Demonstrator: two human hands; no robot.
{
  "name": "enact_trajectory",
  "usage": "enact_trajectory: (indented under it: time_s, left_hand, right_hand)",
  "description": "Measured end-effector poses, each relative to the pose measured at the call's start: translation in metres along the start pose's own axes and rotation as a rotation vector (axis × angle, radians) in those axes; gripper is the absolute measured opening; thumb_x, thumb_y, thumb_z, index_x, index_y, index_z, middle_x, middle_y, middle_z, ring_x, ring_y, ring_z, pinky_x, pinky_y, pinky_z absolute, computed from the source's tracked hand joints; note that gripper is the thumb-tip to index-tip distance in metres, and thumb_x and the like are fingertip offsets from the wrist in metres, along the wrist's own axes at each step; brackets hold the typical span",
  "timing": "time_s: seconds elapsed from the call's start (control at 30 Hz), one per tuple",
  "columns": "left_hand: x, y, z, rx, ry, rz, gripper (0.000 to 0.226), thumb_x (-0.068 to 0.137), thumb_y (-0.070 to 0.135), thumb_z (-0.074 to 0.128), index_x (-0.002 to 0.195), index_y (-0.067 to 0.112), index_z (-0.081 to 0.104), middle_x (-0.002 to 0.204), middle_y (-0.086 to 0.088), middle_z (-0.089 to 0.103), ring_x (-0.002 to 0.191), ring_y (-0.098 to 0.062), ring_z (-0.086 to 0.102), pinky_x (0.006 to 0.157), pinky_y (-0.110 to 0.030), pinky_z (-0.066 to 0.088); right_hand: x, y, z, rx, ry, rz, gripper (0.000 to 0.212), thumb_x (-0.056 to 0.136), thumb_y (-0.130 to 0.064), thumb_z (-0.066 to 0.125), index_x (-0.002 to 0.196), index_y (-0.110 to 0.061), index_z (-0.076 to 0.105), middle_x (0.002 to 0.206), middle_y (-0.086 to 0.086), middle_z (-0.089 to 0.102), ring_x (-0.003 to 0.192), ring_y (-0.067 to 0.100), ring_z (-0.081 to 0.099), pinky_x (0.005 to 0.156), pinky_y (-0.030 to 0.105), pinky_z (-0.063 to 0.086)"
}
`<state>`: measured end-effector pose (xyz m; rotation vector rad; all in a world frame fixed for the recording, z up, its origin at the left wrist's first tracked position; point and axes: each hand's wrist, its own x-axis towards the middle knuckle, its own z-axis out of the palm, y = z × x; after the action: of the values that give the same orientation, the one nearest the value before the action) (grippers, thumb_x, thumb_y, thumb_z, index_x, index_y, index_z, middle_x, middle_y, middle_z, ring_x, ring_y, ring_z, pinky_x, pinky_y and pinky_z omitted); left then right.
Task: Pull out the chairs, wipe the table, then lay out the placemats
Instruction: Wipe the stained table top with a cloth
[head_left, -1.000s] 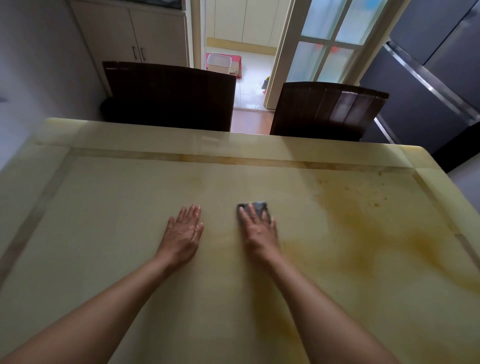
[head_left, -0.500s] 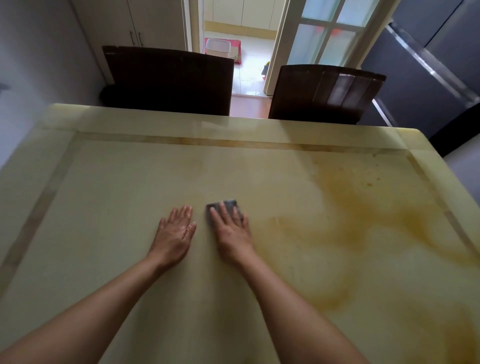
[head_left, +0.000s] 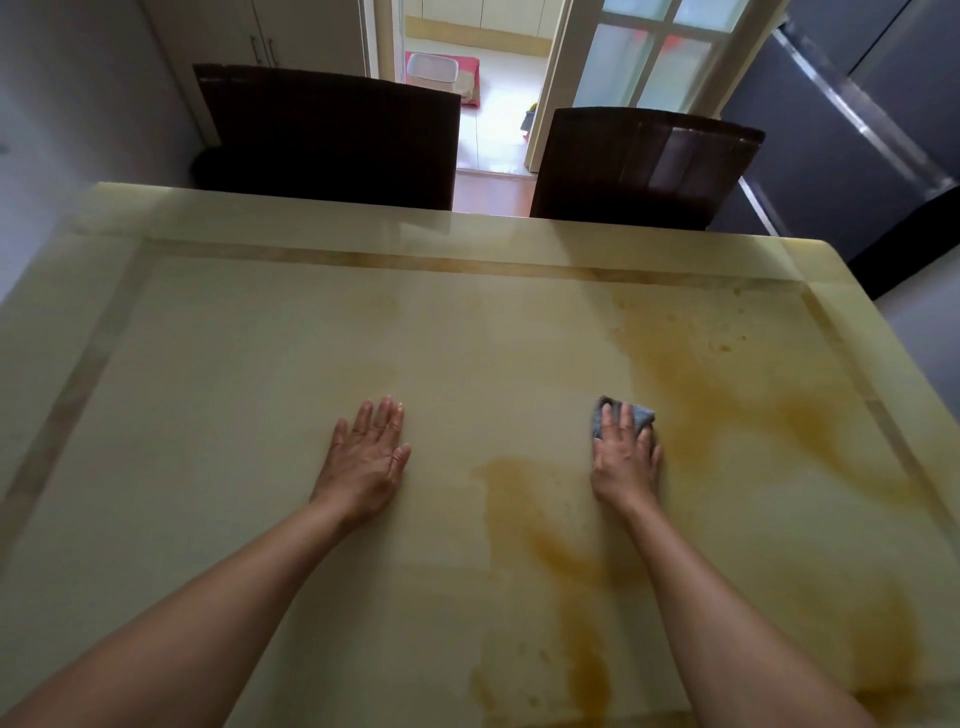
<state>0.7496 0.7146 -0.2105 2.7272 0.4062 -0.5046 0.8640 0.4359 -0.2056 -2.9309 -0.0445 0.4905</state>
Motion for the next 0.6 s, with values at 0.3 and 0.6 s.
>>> enact_trajectory:
  time_s: [0.3, 0.6]
  left_hand:
    - [-0.012, -0.002, -0.01, -0.088, 0.042, 0.004, 0.055, 0.102, 0.036, 0.016, 0.151, 0.019, -0.005, 0.159, 0.003, -0.012, 0.146, -0.015, -0.014, 0.117, -0.038, -0.009]
    - [-0.073, -0.013, 0.011, -0.181, 0.029, -0.03, 0.054, 0.102, 0.034, 0.018, 0.151, 0.02, 0.001, 0.159, 0.004, -0.006, 0.147, -0.015, -0.01, 0.117, -0.039, -0.008]
  right_hand:
    - [-0.058, -0.096, 0.033, -0.023, -0.115, -0.406, 0.069, 0.094, -0.008, 0.033, 0.152, -0.032, 0.007, 0.161, -0.004, -0.007, 0.147, 0.028, -0.012, 0.117, 0.044, -0.008]
    - [-0.169, -0.145, 0.079, -0.115, -0.226, -0.644, 0.065, 0.098, -0.018, 0.028, 0.152, -0.024, -0.008, 0.158, -0.006, -0.017, 0.144, 0.021, -0.024, 0.117, 0.043, -0.016]
